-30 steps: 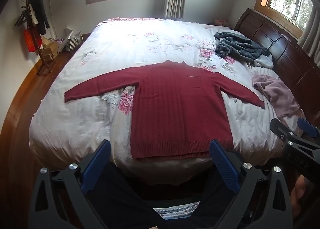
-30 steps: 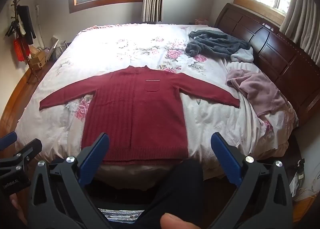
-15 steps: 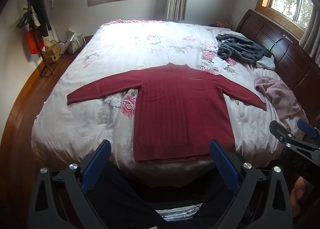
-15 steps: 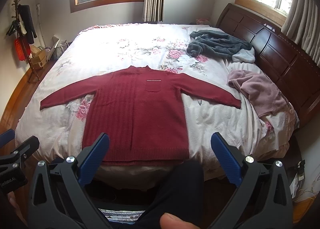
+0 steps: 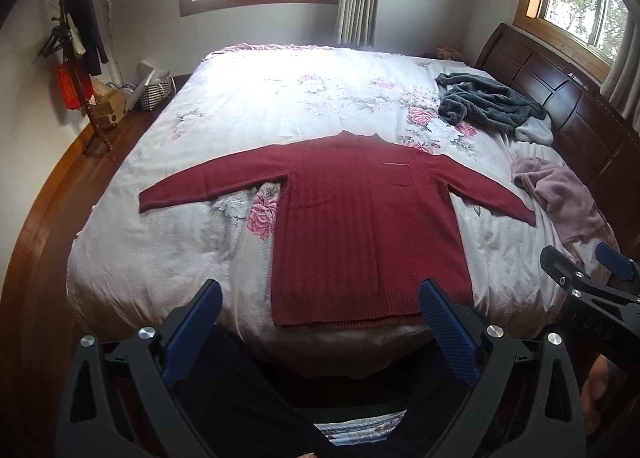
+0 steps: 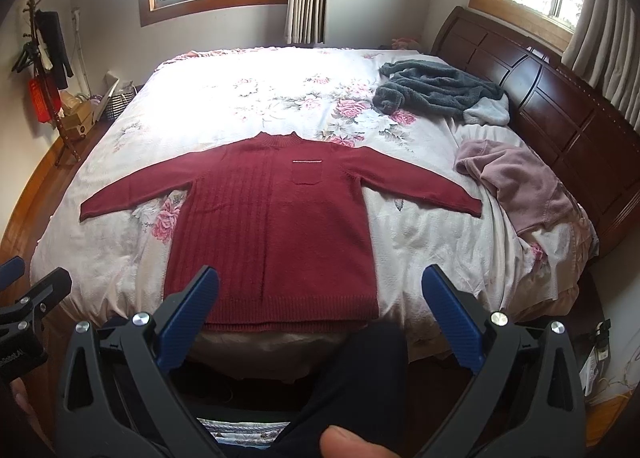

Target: Fold small clothes

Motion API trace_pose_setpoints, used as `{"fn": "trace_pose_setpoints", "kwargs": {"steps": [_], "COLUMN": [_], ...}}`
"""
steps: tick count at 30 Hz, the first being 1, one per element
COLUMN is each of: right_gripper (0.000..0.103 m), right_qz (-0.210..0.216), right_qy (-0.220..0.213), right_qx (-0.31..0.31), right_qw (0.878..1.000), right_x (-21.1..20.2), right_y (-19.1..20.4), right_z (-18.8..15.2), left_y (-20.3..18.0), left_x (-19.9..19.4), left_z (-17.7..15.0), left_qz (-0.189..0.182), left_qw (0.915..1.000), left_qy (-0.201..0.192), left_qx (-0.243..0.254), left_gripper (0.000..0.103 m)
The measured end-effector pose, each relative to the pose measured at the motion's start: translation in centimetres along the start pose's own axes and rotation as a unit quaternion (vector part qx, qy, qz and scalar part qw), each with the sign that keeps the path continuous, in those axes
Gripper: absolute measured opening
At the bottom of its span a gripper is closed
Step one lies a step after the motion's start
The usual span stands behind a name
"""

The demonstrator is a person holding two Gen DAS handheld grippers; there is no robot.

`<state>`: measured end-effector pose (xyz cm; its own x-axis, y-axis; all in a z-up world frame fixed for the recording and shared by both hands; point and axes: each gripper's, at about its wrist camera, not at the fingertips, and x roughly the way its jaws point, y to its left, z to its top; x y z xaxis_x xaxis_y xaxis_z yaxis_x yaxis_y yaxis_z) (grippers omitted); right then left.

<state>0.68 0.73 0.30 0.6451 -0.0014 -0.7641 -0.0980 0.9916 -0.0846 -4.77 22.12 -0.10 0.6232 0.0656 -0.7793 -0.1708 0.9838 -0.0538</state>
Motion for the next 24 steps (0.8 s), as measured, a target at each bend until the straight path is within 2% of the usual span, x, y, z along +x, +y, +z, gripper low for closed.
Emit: {"fn": "trace_pose_setpoints", "kwargs": {"steps": [24], "right_gripper": [0.100], "right_qz": [0.003], "right_qy": [0.003], "right_qx": [0.001], "right_qw": [1.000], "right_x": [0.09], "right_y": [0.13], "right_z": [0.08], "left_y": [0.48], "left_x": [-0.16], "left_z": [0.18], "left_qz": [0.006], "left_qw": [1.0000], "left_qy": [-0.004], "left_qx": [-0.002], "left_gripper": [0.099]}}
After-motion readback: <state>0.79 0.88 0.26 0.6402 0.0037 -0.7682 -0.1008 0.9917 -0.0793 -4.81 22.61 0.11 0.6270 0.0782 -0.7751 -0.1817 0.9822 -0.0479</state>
